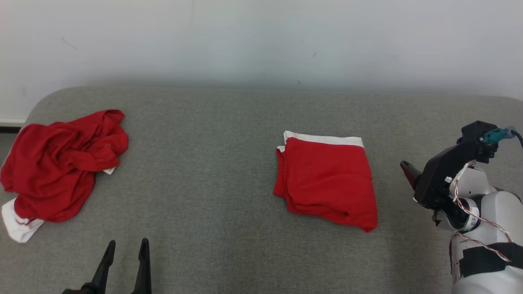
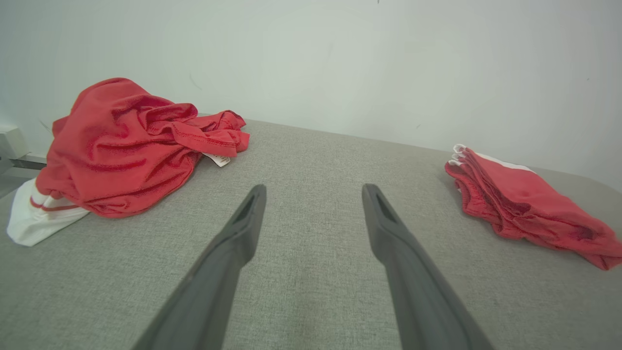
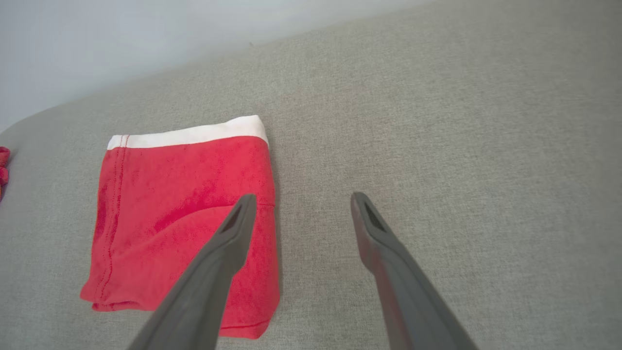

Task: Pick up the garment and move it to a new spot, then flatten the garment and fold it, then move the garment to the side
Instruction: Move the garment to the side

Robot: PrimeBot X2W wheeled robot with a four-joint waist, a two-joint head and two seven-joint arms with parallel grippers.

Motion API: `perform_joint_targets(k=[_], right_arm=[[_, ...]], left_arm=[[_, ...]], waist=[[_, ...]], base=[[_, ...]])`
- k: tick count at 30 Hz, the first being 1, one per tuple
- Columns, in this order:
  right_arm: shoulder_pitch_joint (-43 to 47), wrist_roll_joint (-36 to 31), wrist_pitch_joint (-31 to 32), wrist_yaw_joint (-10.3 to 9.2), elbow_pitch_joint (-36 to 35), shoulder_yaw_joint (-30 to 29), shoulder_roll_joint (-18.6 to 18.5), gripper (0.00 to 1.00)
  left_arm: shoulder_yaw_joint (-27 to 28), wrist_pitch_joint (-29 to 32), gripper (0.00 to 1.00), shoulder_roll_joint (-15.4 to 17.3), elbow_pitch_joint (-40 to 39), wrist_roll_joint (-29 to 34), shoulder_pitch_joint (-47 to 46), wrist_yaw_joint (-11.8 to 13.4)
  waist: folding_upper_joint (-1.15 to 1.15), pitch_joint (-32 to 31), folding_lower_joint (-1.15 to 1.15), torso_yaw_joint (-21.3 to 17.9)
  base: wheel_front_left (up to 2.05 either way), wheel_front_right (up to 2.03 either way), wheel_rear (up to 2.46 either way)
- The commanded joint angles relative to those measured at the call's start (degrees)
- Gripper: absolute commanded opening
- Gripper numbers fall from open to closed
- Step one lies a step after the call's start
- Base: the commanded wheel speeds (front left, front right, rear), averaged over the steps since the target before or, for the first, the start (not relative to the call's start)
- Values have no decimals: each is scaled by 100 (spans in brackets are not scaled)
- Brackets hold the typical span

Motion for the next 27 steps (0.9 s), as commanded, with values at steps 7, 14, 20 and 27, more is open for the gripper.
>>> perform_joint_targets(k=[7, 14, 20, 27], right_arm=[[-636, -265, 231, 18, 1233, -285, 22, 100], [-816, -727, -7, 18, 1813, -444, 25, 100], [-1018, -666, -171, 18, 2468, -463, 37, 85], [-1005, -878, -403, 2, 2434, -59, -21, 0]], left_arm=[[-162, -23, 100, -22, 72, 58, -266, -32], [-232, -23, 100, -55, 97, 51, -341, -40], [-259, -23, 100, -18, 110, 26, -400, -51], [-216, -23, 100, 65, 9, 10, -461, -7]], waist=[[-1, 479, -2, 641], [-1, 602, -2, 731], [-1, 697, -2, 680], [-1, 759, -2, 244]], base=[[0, 0, 0], [0, 0, 0], [0, 0, 0], [0, 0, 0]])
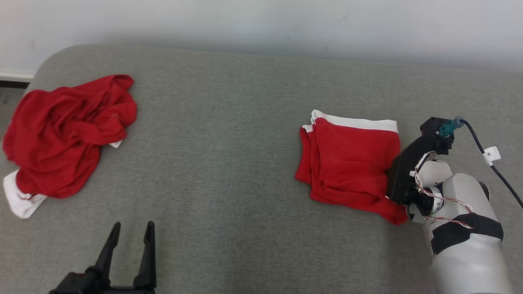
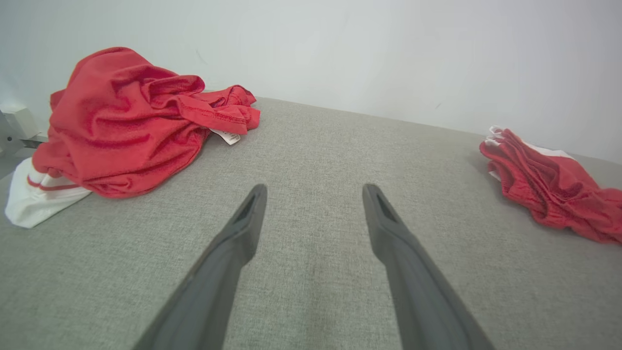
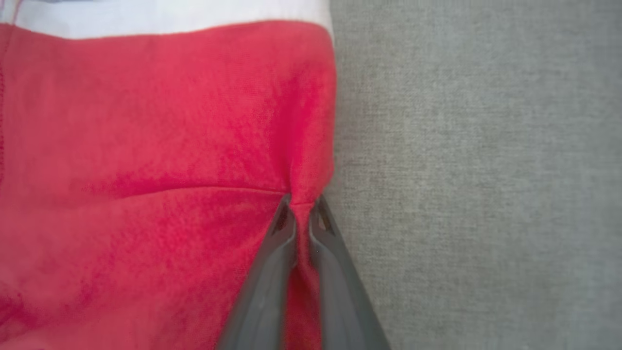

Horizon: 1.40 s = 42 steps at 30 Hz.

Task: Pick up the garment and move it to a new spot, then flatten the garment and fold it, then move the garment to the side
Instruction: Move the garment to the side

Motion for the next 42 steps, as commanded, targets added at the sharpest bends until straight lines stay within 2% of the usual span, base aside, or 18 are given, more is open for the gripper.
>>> perform_joint_targets(k=[1, 6, 10, 13, 17, 19, 23, 31, 35, 41, 42], right_arm=[[168, -38, 32, -16, -37, 55, -102, 0], [329, 312, 201, -15, -661, 827, -557, 0], [593, 687, 363, -15, -1278, 1355, -1321, 0], [703, 817, 379, -15, -1575, 1516, -1885, 0], [703, 728, 35, -15, -1692, 1622, -2508, 0], [609, 663, -214, -15, -1720, 1685, -2675, 0], [301, 553, -779, -15, -1618, 1829, -2859, 0], [-354, 289, -1638, -15, -1145, 2089, -2865, 0], [-602, 183, -2044, -15, -1007, 2258, -2774, 0], [-763, -254, -2550, -15, -866, 2062, -2610, 0], [-750, -302, -2596, -15, -851, 2090, -2576, 24]], left_arm=[[25, -24, 100, 33, -62, 17, -93, 21], [156, -24, 100, 67, -289, 38, -137, 92], [252, -24, 100, 177, -487, 20, -185, 102], [256, 39, 100, 266, -689, 69, -241, 120], [216, 169, 100, 400, -1007, 143, -361, 121], [194, 258, 100, 464, -1155, 189, -405, 117], [126, 424, 100, 589, -1490, 234, -556, 107], [-62, 722, 100, 771, -1919, 359, -812, 57], [-113, 845, 100, 835, -2080, 400, -913, 47], [-175, 903, 100, 885, -2163, 389, -946, 60], [-189, 902, 100, 883, -2138, 380, -950, 57]], waist=[[0, 41, 0, -236], [0, 132, 0, -643], [0, 288, 0, -957], [0, 461, 0, -1127], [0, 756, 0, -1345], [0, 906, 0, -1473], [0, 1223, 0, -1762], [0, 1688, 0, -2195], [0, 1863, 0, -2346], [0, 1918, 0, -2440], [0, 1900, 0, -2438]], base=[[0, 0, 0], [0, 0, 0], [0, 0, 0], [0, 0, 0], [0, 0, 0], [0, 0, 0], [0, 0, 0], [0, 0, 0], [0, 0, 0], [0, 0, 0], [0, 0, 0]])
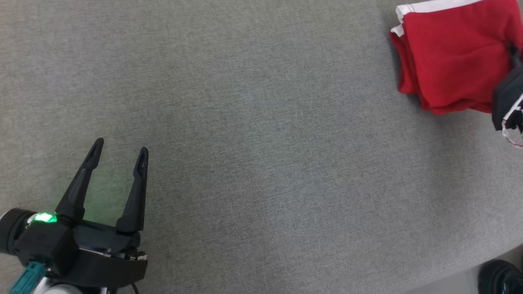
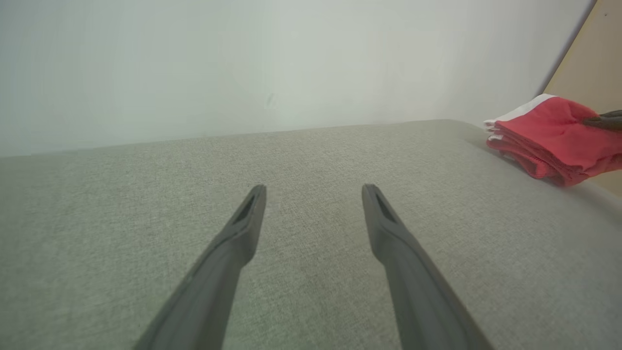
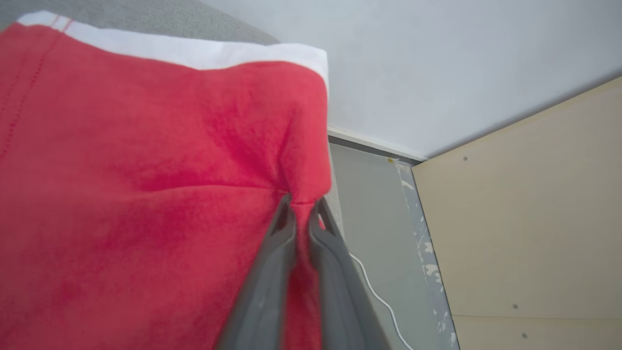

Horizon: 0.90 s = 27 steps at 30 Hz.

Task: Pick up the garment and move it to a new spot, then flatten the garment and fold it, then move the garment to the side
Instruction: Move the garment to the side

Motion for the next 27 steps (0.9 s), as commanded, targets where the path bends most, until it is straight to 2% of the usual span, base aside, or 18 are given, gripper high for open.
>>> perform_joint_targets(k=[1, 2, 10, 16, 21, 27], right_arm=[[9, -98, -96, -11, -12, 30, 85, 89], [10, -148, -126, -11, -9, 11, 82, 100], [155, -351, -471, -11, -176, -81, 238, 100], [846, 205, -883, -11, -634, -65, 387, 100], [1730, 682, -1074, -11, -1241, 12, 338, 100], [2702, 1080, -1188, -11, -1903, -210, 651, 100]], left_arm=[[-29, -8, 100, 21, 28, 2, -63, -15], [-50, -18, 100, 6, 60, -11, -68, -20], [-122, -270, 100, -120, 398, -134, -19, -2], [-218, -593, 100, -342, 934, -300, 243, -4], [-186, -792, 100, -520, 1377, -388, 561, 36], [37, -896, 100, -654, 1694, -540, 941, 131]], waist=[[-1, 16, -1, -51], [-1, -13, -1, -38], [-1, -467, -1, 233], [-1, -1228, -1, 732], [-1, -1906, -1, 1114], [-1, -2607, -1, 1432]], base=[[0, 0, 0], [0, 0, 0], [0, 0, 0], [0, 0, 0], [0, 0, 0], [0, 0, 0]])
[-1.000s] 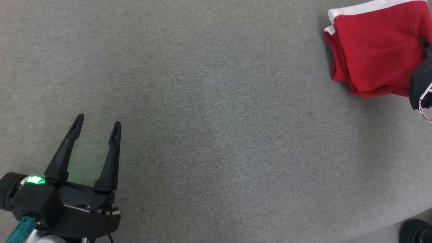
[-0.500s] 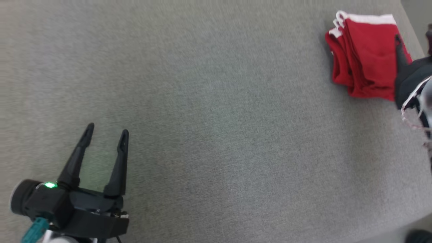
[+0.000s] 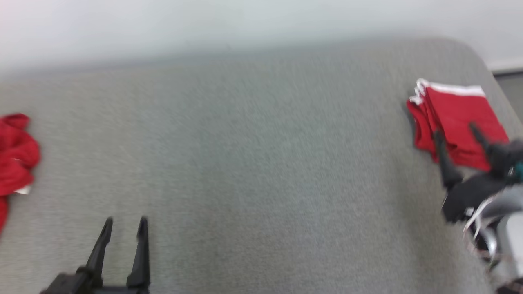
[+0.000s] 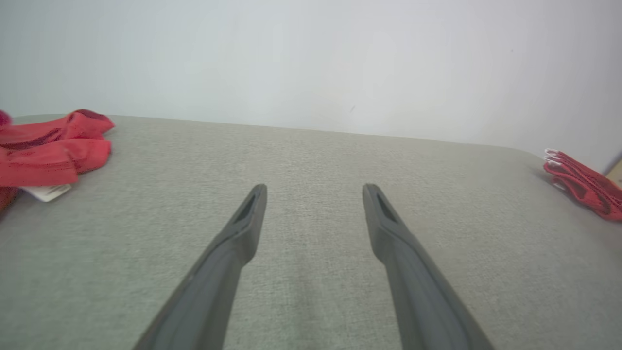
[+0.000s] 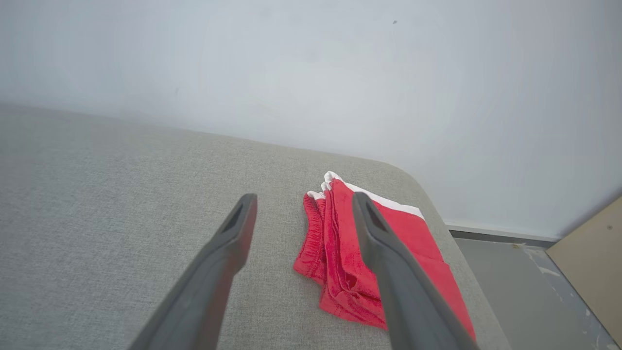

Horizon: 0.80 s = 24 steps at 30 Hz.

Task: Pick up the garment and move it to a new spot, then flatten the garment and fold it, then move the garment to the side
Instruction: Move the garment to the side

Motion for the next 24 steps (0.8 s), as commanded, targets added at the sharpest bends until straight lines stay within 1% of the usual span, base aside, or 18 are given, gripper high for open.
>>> perform_joint_targets(k=[1, 2, 3, 4, 8, 12, 15, 19, 24], right_arm=[[210, 54, 13, -11, -59, -38, 90, 100], [578, 177, 44, -11, -330, -143, 344, 100], [578, 177, 44, -11, -330, -143, 344, 100], [724, 198, 71, -12, -451, -216, 442, 100], [1216, 339, -23, -12, -780, -447, 958, 100], [1543, 340, -177, -11, -891, -527, 1358, 100], [1724, 288, -298, -11, -850, -573, 1608, 100], [1936, 173, -420, -11, -774, -606, 1779, 100], [2111, 148, -410, -11, -624, -549, 1892, 100]], left_arm=[[34, -45, 100, -33, 30, -65, 156, 16], [172, -52, 100, -62, 112, -123, 304, 87], [172, -52, 100, -62, 112, -123, 304, 87], [241, -54, 100, -74, 140, -158, 371, 107], [465, -62, 100, -168, 268, -248, 484, 192], [606, -64, 100, -238, 461, -317, 544, 251], [666, -66, 100, -262, 593, -330, 586, 229], [680, -67, 100, -230, 724, -157, 651, 197], [732, -68, 100, -340, 814, -40, 713, 91]], waist=[[1, -892, 2, 618], [1, -1085, 2, 653], [1, -1085, 2, 653], [1, -1140, 2, 665], [1, -1269, 2, 707], [1, -1355, 2, 753], [1, -1416, 2, 774], [1, -1481, 2, 785], [1, -1538, 2, 792]], base=[[0, 0, 0], [0, 0, 0], [0, 0, 0], [0, 0, 0], [0, 0, 0], [0, 0, 0], [0, 0, 0], [0, 0, 0], [0, 0, 0]])
